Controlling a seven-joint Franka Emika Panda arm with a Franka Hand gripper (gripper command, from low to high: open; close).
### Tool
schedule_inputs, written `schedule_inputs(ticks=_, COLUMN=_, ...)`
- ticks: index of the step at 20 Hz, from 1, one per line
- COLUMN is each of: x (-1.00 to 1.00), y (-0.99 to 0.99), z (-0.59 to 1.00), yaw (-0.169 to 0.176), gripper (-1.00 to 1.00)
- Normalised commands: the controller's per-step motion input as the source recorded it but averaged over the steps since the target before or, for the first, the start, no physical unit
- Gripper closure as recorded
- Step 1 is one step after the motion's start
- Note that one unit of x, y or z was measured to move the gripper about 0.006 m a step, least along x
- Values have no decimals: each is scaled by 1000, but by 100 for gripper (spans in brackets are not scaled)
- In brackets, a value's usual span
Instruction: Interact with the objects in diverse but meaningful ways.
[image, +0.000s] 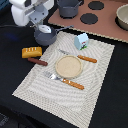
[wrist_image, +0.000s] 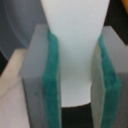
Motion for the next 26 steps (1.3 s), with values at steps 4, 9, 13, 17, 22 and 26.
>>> schedule_inputs(ticks=4, x=-46, y=308, z=-256, yaw=26, gripper=100)
schedule_inputs(ticks=9, x=-29, y=93, z=-273, yaw=16, gripper=100)
schedule_inputs(ticks=13, x=-116, y=13, z=-316, yaw=8, gripper=100)
schedule_inputs(ticks=17, x=-164, y=0, z=-253, yaw=3, gripper=100)
schedule_inputs(ticks=22, x=-213, y=0, z=-223, yaw=6, gripper=100)
schedule_inputs(ticks=26, x=-197, y=9, z=-114, yaw=18, gripper=-100)
